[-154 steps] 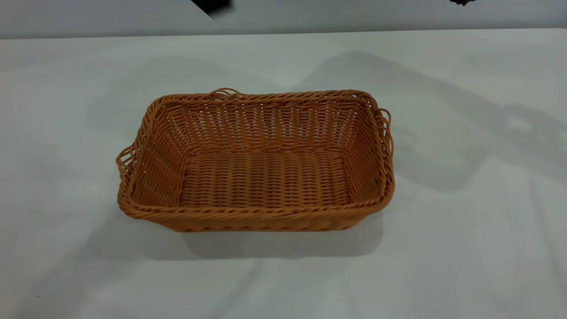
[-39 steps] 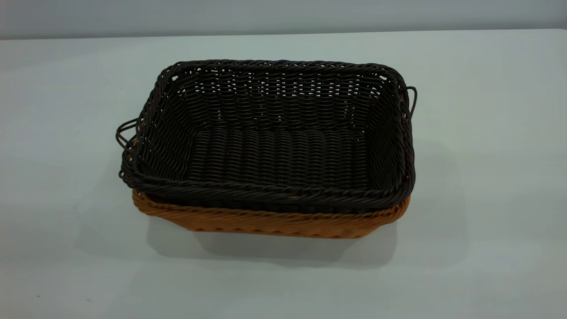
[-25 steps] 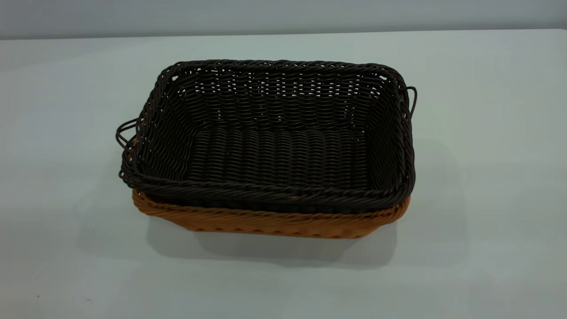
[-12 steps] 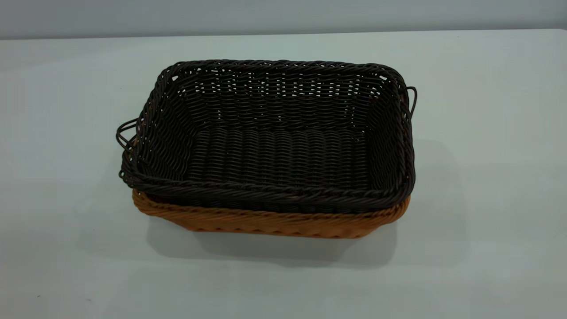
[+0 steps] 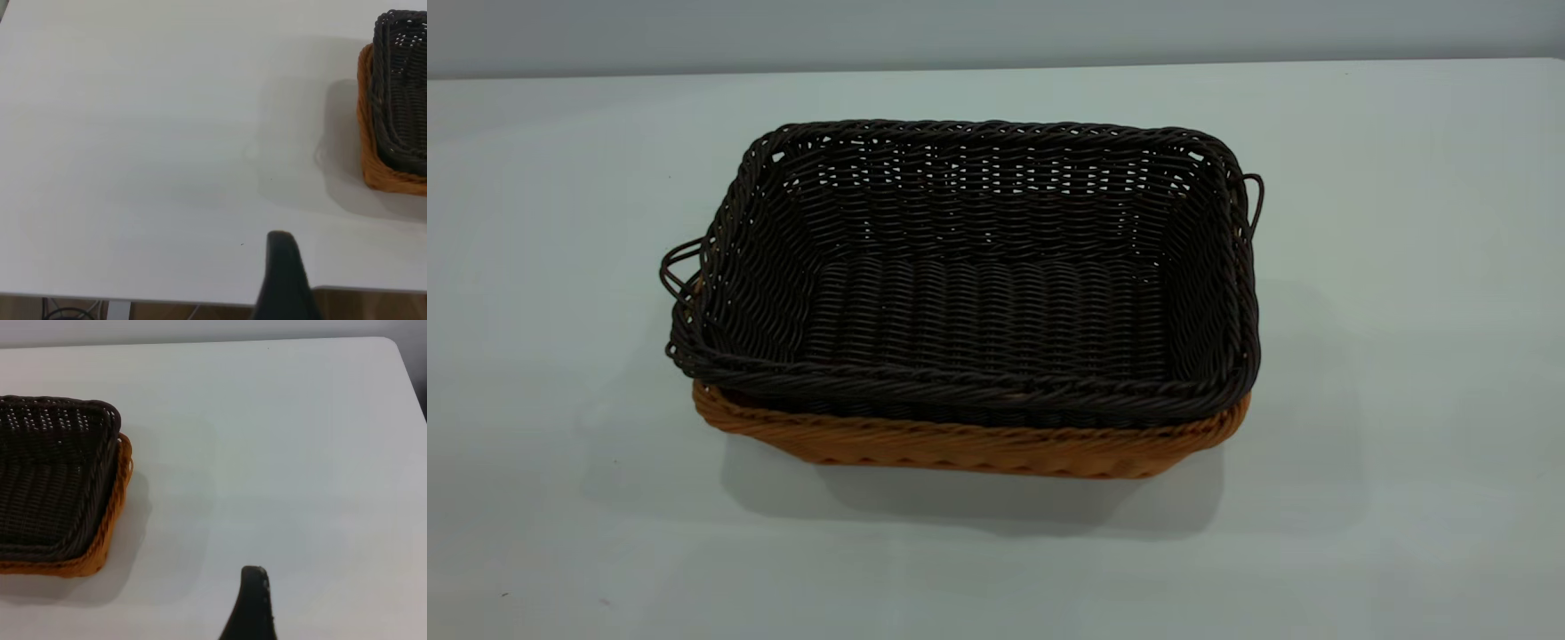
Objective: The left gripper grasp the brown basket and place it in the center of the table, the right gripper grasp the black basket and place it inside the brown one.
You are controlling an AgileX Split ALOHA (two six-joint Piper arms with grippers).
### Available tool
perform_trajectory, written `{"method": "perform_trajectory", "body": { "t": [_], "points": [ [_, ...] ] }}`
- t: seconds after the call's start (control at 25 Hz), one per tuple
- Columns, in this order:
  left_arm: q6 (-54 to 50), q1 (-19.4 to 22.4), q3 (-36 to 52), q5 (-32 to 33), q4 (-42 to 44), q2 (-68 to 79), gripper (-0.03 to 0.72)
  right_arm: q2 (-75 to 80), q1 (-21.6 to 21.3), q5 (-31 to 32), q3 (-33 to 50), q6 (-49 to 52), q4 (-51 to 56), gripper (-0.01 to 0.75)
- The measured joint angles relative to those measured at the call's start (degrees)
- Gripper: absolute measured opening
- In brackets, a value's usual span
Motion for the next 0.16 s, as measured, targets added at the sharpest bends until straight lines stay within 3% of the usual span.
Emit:
{"method": "perform_trajectory", "body": {
  "t": [0.16],
  "points": [
    [0.0, 0.0, 0.0, 0.0, 0.0, 0.0, 0.465, 0.0, 0.0, 0.0, 0.0, 0.0, 0.0, 0.57]
  ]
}}
